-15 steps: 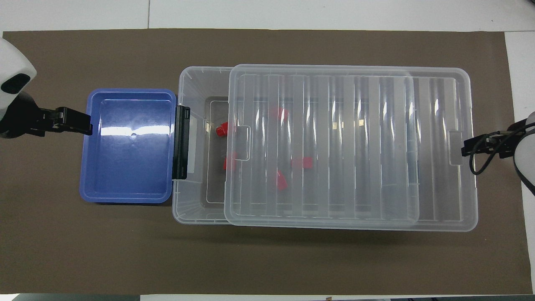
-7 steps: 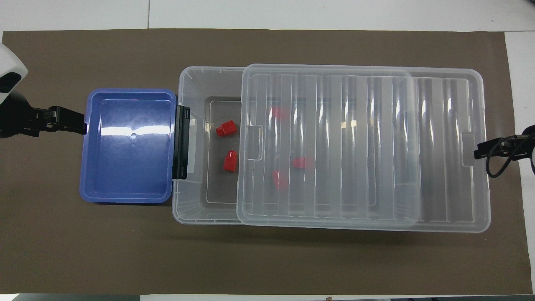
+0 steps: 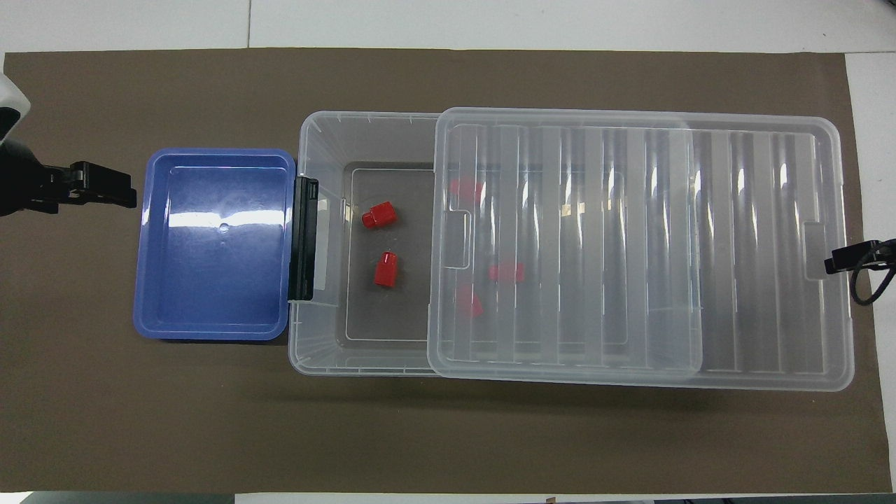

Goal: Place red block in blue tray from box
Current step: 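Reach the left gripper over the box toward a red block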

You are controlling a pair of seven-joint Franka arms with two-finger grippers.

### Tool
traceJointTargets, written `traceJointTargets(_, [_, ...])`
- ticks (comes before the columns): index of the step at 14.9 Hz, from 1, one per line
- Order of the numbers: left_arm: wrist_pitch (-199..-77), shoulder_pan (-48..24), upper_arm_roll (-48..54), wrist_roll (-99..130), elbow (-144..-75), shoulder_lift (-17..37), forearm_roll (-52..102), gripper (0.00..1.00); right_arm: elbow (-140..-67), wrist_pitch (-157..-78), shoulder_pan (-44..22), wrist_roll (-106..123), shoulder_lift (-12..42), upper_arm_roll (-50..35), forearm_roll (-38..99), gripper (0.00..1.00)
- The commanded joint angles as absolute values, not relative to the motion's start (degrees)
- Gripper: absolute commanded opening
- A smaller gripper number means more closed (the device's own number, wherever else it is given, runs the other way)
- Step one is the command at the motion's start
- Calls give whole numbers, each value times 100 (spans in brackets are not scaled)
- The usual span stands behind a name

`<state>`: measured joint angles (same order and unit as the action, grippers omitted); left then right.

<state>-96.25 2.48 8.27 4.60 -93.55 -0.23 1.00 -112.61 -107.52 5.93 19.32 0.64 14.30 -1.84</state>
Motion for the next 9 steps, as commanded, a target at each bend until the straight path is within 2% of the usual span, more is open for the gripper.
traceJointTargets(1, [-9800,272,844,413,-9291,70,-26,100,-11276,-10898,633,2162,53,1512,-290,100])
traceJointTargets(9, [-9931,158,896,501,-9491,9,-18,100,-11276,-10898,633,2320,61,1626,-299,100])
